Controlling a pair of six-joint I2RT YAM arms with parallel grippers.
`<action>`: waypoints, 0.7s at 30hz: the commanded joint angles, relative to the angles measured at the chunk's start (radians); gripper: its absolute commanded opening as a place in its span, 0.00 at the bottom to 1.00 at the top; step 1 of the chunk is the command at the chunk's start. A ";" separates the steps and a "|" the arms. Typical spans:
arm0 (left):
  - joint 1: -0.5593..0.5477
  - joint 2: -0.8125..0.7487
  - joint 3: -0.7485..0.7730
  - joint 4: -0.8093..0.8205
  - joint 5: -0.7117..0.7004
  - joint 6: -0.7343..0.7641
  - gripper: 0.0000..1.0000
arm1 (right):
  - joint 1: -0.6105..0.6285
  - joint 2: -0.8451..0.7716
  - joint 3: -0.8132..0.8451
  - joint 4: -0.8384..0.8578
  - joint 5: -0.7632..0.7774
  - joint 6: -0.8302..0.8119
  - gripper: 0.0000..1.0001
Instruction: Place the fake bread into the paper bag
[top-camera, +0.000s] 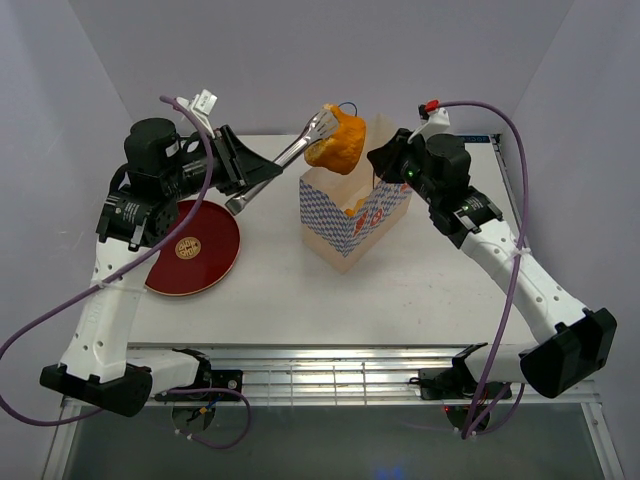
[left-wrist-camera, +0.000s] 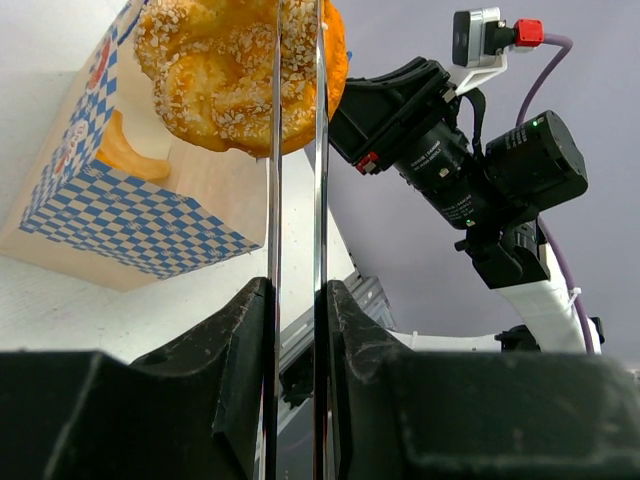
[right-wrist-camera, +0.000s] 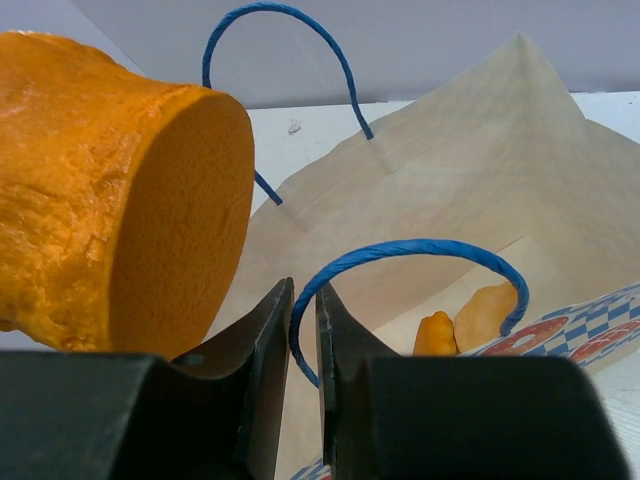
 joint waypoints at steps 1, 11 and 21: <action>-0.006 -0.046 -0.027 0.102 0.050 -0.018 0.29 | -0.014 -0.036 -0.008 0.047 -0.012 0.006 0.21; -0.022 -0.045 -0.144 0.186 0.087 -0.033 0.31 | -0.023 -0.050 -0.016 0.044 -0.029 0.018 0.21; -0.036 -0.032 -0.199 0.206 0.073 -0.028 0.36 | -0.029 -0.047 -0.013 0.046 -0.053 0.032 0.22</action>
